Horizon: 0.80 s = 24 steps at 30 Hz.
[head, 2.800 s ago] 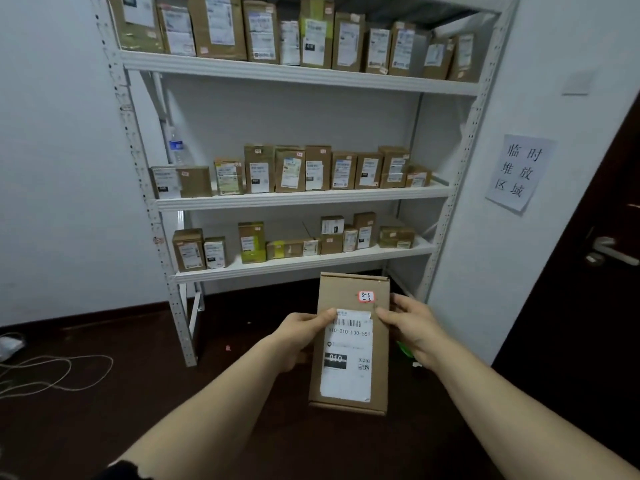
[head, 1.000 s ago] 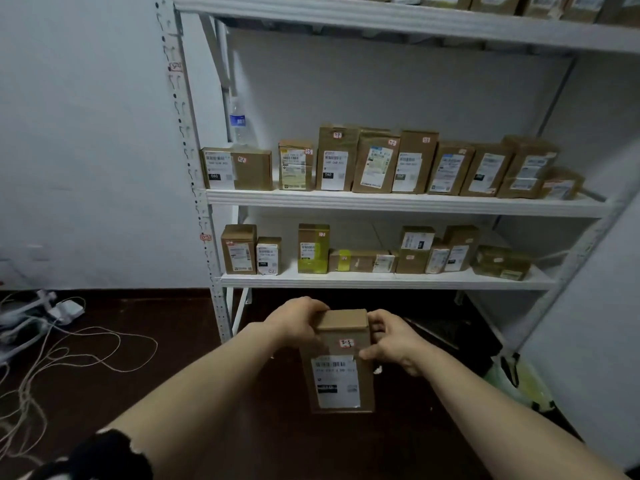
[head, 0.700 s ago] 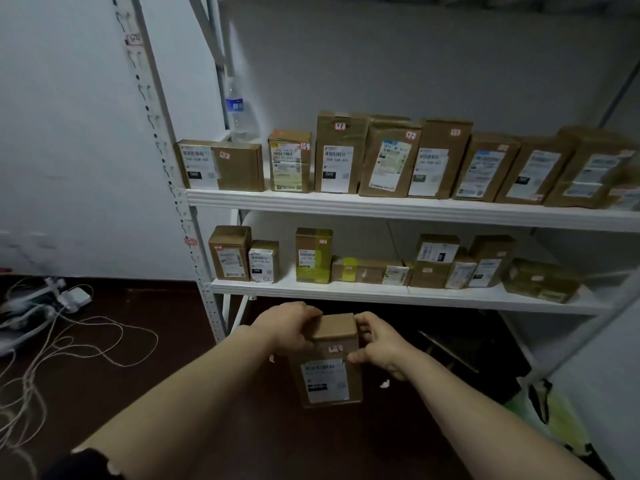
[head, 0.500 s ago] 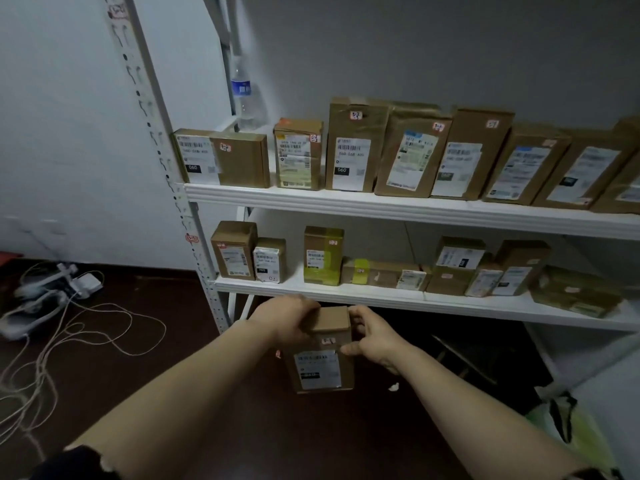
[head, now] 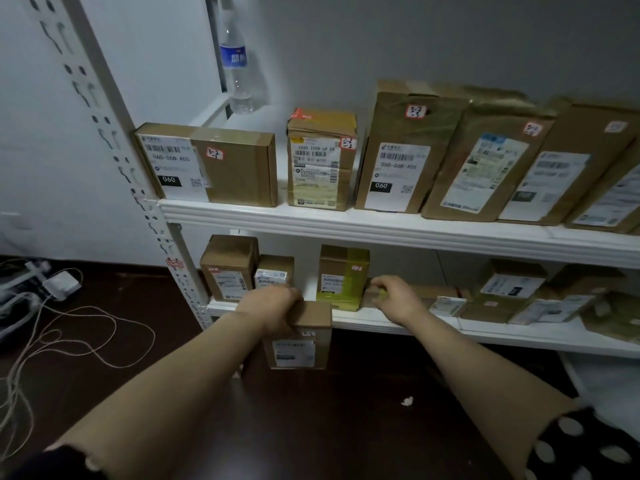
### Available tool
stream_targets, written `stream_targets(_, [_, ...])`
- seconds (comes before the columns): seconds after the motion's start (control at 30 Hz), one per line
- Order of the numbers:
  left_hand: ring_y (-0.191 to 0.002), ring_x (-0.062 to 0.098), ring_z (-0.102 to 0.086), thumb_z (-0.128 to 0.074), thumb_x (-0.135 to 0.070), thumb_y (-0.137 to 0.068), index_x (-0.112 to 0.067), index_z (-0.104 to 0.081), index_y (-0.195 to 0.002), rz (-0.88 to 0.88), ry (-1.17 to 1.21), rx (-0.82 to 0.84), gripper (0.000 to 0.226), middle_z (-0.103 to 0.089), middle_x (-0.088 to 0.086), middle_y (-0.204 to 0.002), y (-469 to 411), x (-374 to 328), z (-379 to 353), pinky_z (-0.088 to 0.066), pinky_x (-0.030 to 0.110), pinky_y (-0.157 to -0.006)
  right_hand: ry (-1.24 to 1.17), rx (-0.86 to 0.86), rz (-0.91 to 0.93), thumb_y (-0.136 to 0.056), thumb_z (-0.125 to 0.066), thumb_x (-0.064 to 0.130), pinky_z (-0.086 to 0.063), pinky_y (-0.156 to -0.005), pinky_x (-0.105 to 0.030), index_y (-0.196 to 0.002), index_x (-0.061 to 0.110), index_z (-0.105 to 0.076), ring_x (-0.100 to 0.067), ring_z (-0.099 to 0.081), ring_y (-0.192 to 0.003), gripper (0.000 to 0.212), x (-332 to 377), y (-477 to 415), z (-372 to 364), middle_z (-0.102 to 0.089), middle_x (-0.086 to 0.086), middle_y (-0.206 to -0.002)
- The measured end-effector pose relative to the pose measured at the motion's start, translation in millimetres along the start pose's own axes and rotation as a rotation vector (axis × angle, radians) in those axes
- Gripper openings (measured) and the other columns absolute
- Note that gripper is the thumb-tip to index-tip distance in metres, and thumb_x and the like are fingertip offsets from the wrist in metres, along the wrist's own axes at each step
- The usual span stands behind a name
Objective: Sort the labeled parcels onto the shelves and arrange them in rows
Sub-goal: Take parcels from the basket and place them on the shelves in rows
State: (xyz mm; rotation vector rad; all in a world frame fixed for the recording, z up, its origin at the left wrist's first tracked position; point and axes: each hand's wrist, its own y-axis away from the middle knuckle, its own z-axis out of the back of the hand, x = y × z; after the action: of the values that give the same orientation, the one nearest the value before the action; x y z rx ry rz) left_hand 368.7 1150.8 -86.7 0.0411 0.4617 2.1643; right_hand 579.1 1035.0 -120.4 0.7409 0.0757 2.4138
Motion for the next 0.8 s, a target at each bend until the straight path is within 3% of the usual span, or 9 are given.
stream_targets(0.2, [-0.116,0.021,-0.052,-0.071,-0.039,-0.079,-0.023,-0.05,-0.128,0.043,0.015,0.041,0.055,-0.054,0.0,-0.126,-35,20,3,-0.047,0.034,-0.091,0.225,0.049,0.053,-0.092,-0.058,0.023,-0.032,-0.11,-0.038,-0.145,0.016,-0.031,-0.03,-0.032,-0.133,0.06,6,-61,-1,-0.037,-0.014,-0.141])
stream_targets(0.3, [-0.114,0.021,-0.053,-0.072,-0.039,-0.078,-0.025,-0.051,-0.126,0.092,0.062,0.021,0.054,-0.056,0.0,-0.124,-49,24,4,-0.046,0.032,-0.087,0.343,0.115,0.082,-0.091,-0.059,0.029,-0.036,-0.107,-0.041,-0.146,0.022,-0.028,-0.035,-0.041,-0.128,0.063,8,-90,-2,-0.045,-0.016,-0.138])
stream_targets(0.5, [-0.116,0.022,-0.052,-0.07,-0.042,-0.08,-0.022,-0.049,-0.131,0.164,0.081,-0.03,0.059,-0.054,0.002,-0.127,-63,22,4,-0.048,0.035,-0.092,0.257,0.33,0.13,-0.09,-0.063,0.023,-0.033,-0.108,-0.034,-0.151,0.035,-0.011,-0.03,-0.035,-0.136,0.081,-4,-129,-8,-0.029,-0.005,-0.154])
stream_targets(0.6, [-0.116,0.023,-0.052,-0.069,-0.044,-0.08,-0.021,-0.047,-0.133,0.202,0.088,-0.029,0.062,-0.053,0.004,-0.127,-67,17,2,-0.048,0.038,-0.094,0.25,0.323,0.166,-0.093,-0.058,0.023,-0.032,-0.109,-0.035,-0.147,0.048,-0.01,-0.031,-0.031,-0.138,0.076,-18,-139,-13,-0.021,-0.002,-0.157])
stream_targets(0.8, [-0.119,0.023,-0.05,-0.068,-0.045,-0.081,-0.021,-0.045,-0.136,0.238,0.089,-0.015,0.064,-0.051,0.004,-0.128,-73,7,-2,-0.048,0.037,-0.09,0.215,0.328,0.271,-0.096,-0.051,0.019,-0.026,-0.114,-0.036,-0.146,0.051,-0.012,-0.031,-0.023,-0.141,0.07,-34,-147,-14,-0.015,-0.002,-0.159])
